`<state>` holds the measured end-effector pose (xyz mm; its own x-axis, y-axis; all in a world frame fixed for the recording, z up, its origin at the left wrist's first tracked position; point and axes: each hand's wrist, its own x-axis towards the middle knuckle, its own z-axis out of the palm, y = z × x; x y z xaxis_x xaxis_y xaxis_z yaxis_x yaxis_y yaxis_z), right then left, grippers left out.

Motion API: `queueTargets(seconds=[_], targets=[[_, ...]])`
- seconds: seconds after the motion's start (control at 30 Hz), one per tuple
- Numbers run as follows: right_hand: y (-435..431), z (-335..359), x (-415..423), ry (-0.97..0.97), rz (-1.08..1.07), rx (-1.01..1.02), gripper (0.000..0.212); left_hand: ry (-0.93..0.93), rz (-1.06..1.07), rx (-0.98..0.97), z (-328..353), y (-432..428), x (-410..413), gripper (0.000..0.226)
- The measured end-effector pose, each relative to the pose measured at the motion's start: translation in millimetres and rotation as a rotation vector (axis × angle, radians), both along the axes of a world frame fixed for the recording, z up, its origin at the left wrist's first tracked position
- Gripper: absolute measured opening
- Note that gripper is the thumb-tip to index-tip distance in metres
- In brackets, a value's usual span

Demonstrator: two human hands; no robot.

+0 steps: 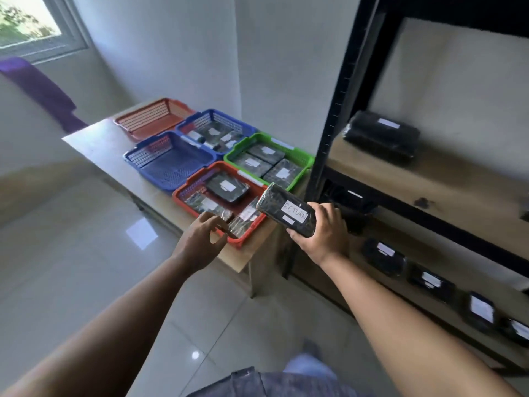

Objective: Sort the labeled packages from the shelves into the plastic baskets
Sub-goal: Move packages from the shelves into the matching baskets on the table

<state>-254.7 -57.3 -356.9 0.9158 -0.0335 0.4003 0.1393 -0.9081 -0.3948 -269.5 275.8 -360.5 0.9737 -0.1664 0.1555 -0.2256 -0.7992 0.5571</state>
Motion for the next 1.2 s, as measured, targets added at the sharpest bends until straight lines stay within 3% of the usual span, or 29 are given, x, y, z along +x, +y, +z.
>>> queueTargets(seconds=[0.27,0.77,0.9,1.2], targets=[[81,-15,72,0.060,0.090,-0.006,0.087,0.055,0.054,-0.018,-26,54,43,0.024],[195,-40,276,0.204,0.202,-0.022,0.082,0.136,0.213,-0.024,-32,173,238,0.018],[225,-40,312,0.232,0.142,-0.018,0.084,0.139,0.280,-0.070,-36,197,276,0.018],[312,-68,346,0.285,0.032,0.058,0.093,0.165,0.154,0.052,-62,278,381,0.021]])
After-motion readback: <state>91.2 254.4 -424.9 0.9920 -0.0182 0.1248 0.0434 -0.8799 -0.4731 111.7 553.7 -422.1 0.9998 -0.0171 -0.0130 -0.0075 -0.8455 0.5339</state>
